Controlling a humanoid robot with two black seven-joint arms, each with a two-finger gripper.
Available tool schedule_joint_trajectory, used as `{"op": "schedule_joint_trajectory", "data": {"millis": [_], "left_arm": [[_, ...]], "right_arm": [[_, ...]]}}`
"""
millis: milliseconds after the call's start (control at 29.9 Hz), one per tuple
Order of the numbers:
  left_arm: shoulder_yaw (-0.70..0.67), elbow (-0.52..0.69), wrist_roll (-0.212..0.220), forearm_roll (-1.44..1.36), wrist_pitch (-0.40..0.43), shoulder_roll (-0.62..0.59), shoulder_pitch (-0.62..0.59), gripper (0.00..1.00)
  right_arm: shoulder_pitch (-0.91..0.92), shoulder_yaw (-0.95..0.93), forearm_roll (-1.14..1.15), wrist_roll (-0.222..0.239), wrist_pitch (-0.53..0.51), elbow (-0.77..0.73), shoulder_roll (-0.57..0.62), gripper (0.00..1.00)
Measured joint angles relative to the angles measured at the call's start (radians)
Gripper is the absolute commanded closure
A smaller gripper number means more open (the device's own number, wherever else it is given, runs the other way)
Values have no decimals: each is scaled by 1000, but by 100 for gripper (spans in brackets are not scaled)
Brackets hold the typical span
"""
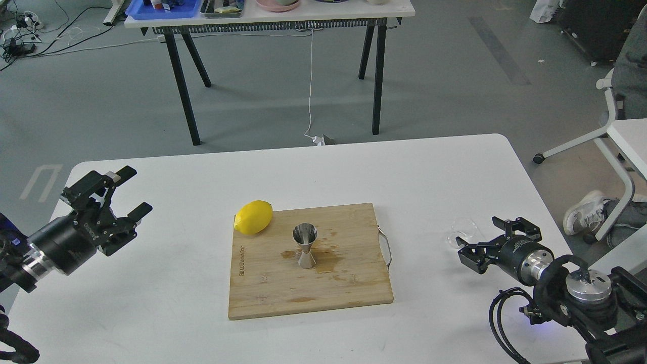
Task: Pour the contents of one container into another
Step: 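Lower the right gripper and grasp the small clear glass cup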
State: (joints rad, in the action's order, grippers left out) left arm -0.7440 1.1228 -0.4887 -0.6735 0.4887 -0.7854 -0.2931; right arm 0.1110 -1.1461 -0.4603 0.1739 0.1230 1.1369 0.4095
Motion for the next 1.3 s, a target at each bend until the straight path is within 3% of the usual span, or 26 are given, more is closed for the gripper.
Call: {"op": "schedule_joint_trajectory", "data": {"millis": [869,1303], "left_arm": [[-2,-1,0,2,0,4,2,1],[-2,-21,0,2,0,16,1,1]], "right_arm": [[68,9,113,10,-45,-181,-126,3],[98,7,119,-1,-62,-228,-150,7]]}}
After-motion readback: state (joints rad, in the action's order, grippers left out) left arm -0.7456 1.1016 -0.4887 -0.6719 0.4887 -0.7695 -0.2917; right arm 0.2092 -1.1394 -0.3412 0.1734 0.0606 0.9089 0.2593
